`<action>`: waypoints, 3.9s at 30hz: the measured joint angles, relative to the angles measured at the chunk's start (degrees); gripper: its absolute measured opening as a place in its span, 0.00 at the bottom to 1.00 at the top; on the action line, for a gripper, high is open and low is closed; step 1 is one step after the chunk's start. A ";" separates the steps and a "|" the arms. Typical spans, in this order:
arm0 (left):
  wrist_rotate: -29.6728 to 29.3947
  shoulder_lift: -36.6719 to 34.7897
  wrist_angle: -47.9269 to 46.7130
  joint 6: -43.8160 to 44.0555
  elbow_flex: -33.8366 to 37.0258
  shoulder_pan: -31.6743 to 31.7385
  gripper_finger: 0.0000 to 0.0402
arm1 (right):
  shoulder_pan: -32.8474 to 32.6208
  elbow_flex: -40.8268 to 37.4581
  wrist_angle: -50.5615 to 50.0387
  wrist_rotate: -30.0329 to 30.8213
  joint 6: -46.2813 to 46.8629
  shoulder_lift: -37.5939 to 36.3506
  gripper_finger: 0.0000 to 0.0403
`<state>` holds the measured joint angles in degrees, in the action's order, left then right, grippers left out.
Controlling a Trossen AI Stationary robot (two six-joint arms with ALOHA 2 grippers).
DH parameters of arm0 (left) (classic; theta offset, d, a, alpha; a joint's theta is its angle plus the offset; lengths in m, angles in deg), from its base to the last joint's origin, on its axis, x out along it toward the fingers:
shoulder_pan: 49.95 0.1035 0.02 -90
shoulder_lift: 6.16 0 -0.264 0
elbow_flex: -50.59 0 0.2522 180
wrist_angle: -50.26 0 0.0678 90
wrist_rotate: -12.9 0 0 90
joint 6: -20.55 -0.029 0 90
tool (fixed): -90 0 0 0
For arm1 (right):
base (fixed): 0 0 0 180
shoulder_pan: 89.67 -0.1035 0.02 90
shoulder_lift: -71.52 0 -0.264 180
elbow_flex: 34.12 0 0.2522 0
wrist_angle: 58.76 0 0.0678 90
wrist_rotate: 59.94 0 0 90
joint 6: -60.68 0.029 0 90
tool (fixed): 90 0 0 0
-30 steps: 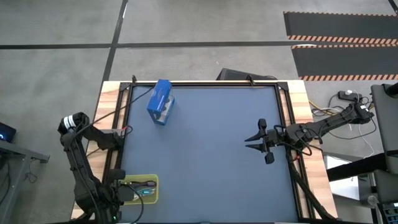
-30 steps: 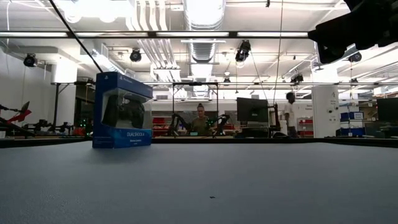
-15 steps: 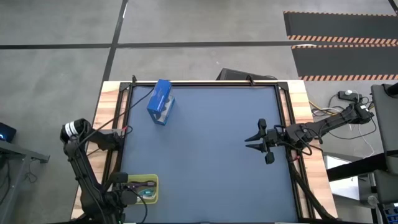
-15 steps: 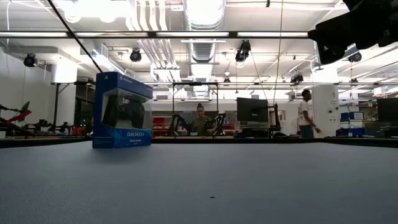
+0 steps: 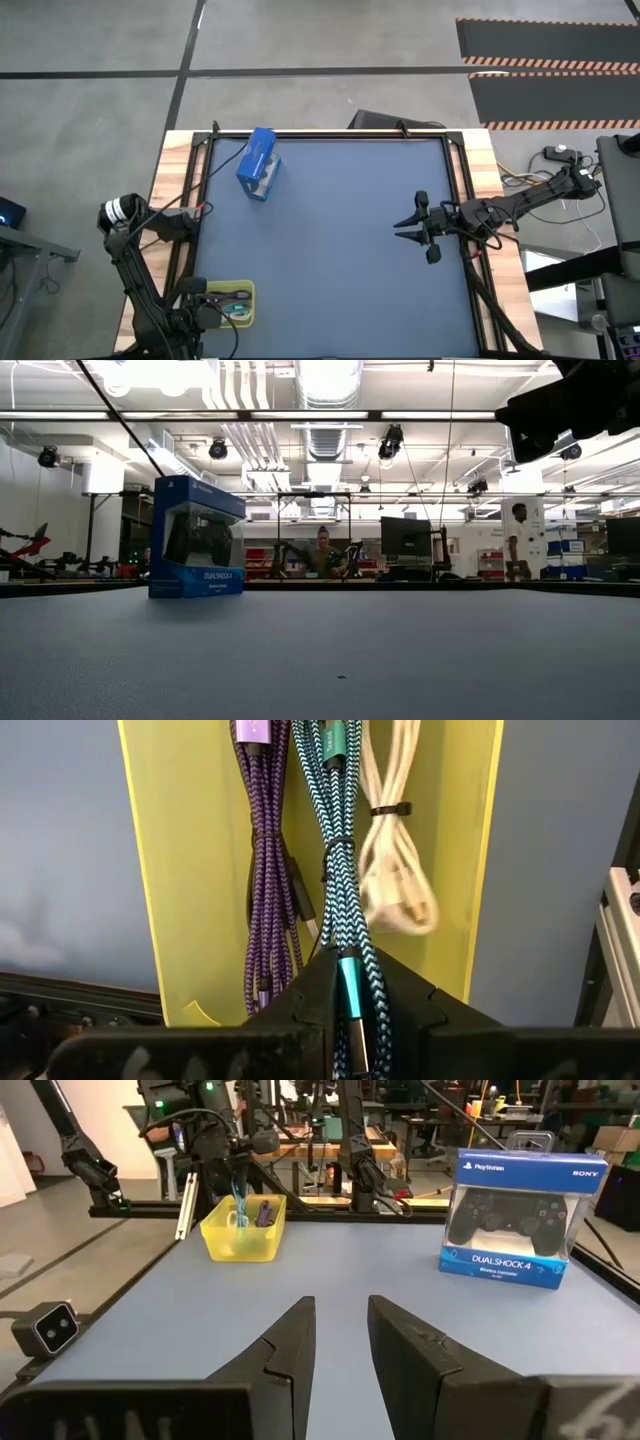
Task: Pick and place USB-C Cables
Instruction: Put the green white charger cable into the yellow bin, then return to Home Position
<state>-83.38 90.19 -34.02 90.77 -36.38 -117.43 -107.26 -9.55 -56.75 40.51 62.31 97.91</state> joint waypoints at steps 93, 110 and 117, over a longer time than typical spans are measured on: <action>8.87 -74.24 66.92 -77.96 53.30 66.25 0.00 | 30.46 1.78 6.04 -18.64 -13.62 3.38 0.02; 3.92 -94.08 61.72 -78.05 62.18 66.27 0.00 | 30.73 -0.50 -11.80 -18.39 -14.84 -16.17 0.02; 3.14 -94.50 62.73 -78.04 65.99 66.27 0.00 | 30.74 -0.90 -19.61 -18.57 -15.06 -26.29 0.02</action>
<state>-80.24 -4.30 28.70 12.73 29.61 -51.16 -76.52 -10.45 -76.36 21.95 47.25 71.61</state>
